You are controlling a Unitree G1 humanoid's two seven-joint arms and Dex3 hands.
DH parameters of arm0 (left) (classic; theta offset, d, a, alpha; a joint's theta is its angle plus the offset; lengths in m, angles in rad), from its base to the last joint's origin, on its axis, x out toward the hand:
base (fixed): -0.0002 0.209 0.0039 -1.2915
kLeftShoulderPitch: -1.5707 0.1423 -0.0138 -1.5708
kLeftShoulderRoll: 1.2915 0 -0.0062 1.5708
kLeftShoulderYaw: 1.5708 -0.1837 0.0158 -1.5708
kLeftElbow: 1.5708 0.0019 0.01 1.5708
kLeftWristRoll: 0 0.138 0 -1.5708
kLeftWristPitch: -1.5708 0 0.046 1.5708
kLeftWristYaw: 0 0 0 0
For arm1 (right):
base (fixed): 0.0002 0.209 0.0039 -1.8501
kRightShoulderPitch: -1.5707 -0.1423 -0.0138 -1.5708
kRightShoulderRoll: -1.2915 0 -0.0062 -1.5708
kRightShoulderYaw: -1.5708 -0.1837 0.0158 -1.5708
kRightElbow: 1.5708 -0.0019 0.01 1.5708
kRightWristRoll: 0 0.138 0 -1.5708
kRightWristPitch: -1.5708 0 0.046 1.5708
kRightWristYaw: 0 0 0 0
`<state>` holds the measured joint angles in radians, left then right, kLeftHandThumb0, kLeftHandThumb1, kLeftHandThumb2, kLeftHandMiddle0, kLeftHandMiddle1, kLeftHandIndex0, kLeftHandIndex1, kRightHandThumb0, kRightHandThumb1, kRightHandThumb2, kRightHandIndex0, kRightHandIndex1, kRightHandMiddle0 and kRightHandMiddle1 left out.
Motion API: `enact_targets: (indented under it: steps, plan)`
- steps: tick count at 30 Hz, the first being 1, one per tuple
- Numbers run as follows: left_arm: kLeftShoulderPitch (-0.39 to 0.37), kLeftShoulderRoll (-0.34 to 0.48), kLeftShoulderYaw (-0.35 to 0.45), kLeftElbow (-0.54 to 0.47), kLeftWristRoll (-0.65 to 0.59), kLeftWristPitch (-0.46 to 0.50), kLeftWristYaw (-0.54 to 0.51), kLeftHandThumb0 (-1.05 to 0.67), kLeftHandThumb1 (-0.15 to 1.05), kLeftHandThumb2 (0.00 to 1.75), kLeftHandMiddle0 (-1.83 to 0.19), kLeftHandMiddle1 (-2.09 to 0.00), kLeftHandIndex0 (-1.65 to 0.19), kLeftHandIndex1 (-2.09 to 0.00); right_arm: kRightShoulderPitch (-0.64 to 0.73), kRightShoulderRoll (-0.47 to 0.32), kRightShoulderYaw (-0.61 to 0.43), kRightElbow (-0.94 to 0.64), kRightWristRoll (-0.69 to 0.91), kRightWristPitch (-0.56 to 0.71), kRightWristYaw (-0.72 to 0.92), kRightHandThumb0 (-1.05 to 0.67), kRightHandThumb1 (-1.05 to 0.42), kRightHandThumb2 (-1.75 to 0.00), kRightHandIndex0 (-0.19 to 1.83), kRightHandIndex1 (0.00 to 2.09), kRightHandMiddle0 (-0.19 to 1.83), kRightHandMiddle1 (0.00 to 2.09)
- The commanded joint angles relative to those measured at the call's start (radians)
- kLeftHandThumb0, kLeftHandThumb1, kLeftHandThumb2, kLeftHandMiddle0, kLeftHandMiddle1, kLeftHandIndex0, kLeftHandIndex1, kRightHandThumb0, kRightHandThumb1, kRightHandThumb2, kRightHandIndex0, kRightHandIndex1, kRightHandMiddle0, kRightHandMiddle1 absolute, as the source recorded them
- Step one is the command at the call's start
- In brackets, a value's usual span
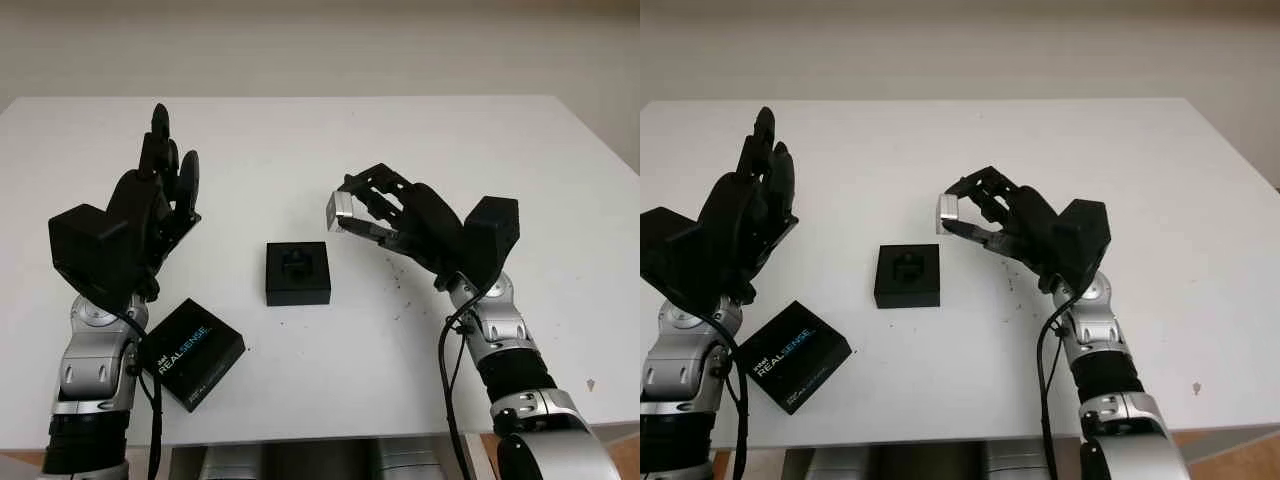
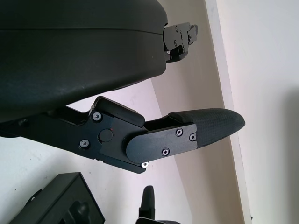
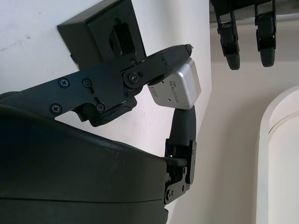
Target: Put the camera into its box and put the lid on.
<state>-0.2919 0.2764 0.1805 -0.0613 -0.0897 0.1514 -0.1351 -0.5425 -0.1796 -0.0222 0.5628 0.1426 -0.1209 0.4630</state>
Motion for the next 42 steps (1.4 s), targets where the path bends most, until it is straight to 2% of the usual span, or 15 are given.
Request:
enact_targets:
  steps: [1,8,18,26,42]
  plan:
    - [-0.009,0.007,0.005,-0.006,-0.002,-0.002,0.0,-0.83,1.05,0.65,0.19,0.0,0.19,0.0,0.01,0.013,0.002,-0.042,0.011,0.015,0.003,-0.48,-1.01,-0.05,0.13,0.05,0.29,1.64]
    - [-0.009,0.005,0.002,-0.005,-0.002,-0.006,-0.004,-0.81,1.05,0.66,0.19,0.0,0.19,0.0,0.031,0.044,0.033,-0.068,0.005,0.041,0.022,-0.45,-1.02,-0.05,0.14,0.05,0.26,1.65]
    - [-0.008,0.005,0.001,-0.009,0.004,-0.003,0.002,-0.82,1.05,0.67,0.19,0.0,0.19,0.0,0.006,0.117,0.053,-0.005,0.006,0.07,0.005,-0.46,-1.02,-0.06,0.13,0.05,0.29,1.65]
    - [-0.003,0.003,0.001,-0.012,0.001,0.002,0.001,-0.83,1.05,0.66,0.19,0.0,0.19,0.0,0.007,0.162,0.047,-0.007,0.022,0.14,-0.013,-0.53,-1.03,-0.06,0.11,0.05,0.28,1.67]
    - [-0.003,0.006,0.0,-0.015,0.008,0.002,0.005,-0.82,1.05,0.66,0.19,0.0,0.19,0.0,0.008,0.179,0.052,0.068,-0.019,0.074,-0.053,-0.51,-1.04,-0.05,0.11,0.05,0.26,1.65]
